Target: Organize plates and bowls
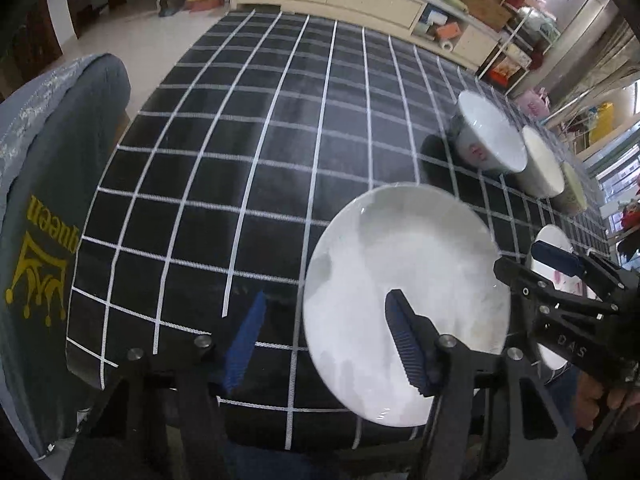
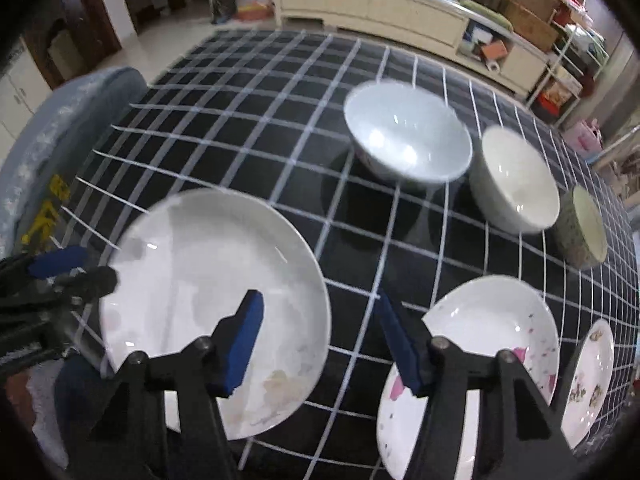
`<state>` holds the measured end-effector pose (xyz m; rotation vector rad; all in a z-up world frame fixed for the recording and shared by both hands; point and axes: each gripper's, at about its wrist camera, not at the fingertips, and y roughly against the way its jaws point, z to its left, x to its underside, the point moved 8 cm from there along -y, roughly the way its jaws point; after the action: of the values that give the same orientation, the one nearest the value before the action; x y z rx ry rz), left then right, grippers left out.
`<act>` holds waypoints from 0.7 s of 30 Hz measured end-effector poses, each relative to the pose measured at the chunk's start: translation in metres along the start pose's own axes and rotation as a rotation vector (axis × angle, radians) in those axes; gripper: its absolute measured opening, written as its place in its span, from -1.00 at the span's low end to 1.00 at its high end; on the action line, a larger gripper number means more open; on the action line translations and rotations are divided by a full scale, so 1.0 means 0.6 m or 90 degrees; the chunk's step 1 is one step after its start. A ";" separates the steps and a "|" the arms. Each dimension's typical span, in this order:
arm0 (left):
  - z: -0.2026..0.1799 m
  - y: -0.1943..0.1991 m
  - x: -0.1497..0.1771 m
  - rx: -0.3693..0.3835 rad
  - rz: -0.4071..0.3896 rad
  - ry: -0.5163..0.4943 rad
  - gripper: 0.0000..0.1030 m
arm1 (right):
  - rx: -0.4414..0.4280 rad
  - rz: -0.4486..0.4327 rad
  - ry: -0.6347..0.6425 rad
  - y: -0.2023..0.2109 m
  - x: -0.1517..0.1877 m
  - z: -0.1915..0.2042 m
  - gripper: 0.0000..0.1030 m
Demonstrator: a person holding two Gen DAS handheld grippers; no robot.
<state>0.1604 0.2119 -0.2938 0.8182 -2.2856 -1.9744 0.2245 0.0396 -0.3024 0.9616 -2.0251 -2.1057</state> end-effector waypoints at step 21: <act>0.012 -0.045 0.025 -0.001 0.053 0.017 -0.73 | -0.057 0.072 -0.061 -0.036 0.056 -0.006 -0.47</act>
<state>0.1551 0.2106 -0.3247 0.7319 -2.2635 -1.9196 0.2073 0.0240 -0.3349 0.7284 -1.9573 -2.1996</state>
